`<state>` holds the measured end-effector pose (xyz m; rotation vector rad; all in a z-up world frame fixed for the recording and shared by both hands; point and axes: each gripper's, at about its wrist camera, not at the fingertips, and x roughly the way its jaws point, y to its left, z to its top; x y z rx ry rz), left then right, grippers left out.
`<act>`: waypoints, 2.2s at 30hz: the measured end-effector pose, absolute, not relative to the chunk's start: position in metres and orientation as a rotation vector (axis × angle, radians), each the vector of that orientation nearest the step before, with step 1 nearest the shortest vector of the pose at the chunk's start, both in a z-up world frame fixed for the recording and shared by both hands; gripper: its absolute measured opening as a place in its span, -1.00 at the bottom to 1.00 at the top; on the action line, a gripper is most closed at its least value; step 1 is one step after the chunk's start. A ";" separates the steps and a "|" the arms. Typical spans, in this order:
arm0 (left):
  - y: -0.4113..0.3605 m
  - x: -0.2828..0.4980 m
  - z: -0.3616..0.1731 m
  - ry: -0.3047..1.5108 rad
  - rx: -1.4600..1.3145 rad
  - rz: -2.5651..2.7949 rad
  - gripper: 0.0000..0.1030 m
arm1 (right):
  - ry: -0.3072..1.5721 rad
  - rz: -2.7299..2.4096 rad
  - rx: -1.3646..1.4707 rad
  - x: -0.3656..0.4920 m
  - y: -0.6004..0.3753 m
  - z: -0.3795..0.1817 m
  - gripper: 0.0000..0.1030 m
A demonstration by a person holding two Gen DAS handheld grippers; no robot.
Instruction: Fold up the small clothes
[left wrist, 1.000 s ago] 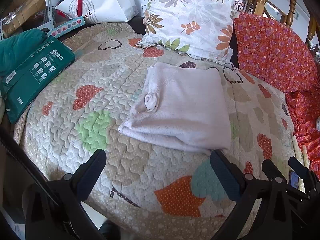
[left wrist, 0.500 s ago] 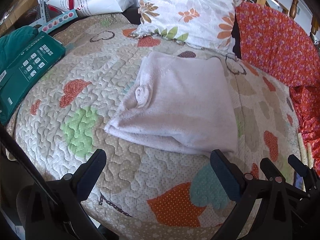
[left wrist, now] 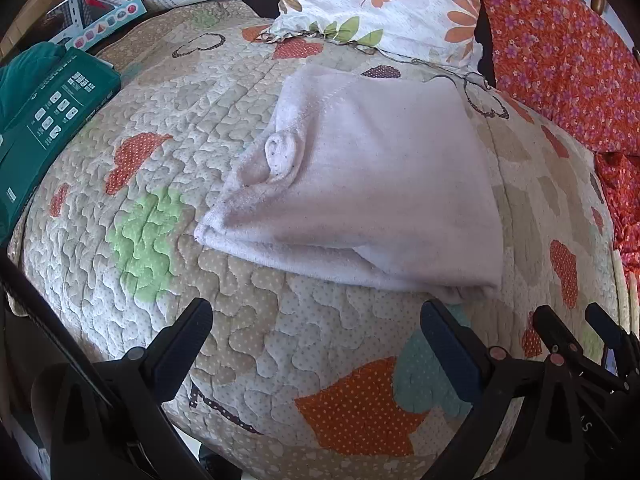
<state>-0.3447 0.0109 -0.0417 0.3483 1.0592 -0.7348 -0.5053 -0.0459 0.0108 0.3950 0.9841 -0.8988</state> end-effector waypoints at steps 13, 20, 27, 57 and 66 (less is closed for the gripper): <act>0.021 -0.359 -0.023 1.019 0.338 -0.756 1.00 | 0.969 -0.911 0.395 -0.521 -0.034 0.019 0.82; 0.034 -0.370 -0.010 0.989 0.322 -0.777 1.00 | 0.944 -0.920 0.397 -0.528 -0.021 0.028 0.82; 0.047 -0.374 -0.003 0.973 0.303 -0.785 1.00 | 0.927 -0.915 0.382 -0.530 -0.007 0.035 0.82; 0.051 -0.381 -0.015 0.992 0.294 -0.816 1.00 | 0.962 -0.917 0.379 -0.531 0.002 0.023 0.82; 0.047 -0.382 -0.024 1.019 0.313 -0.824 1.00 | 0.969 -0.926 0.389 -0.534 -0.002 0.019 0.82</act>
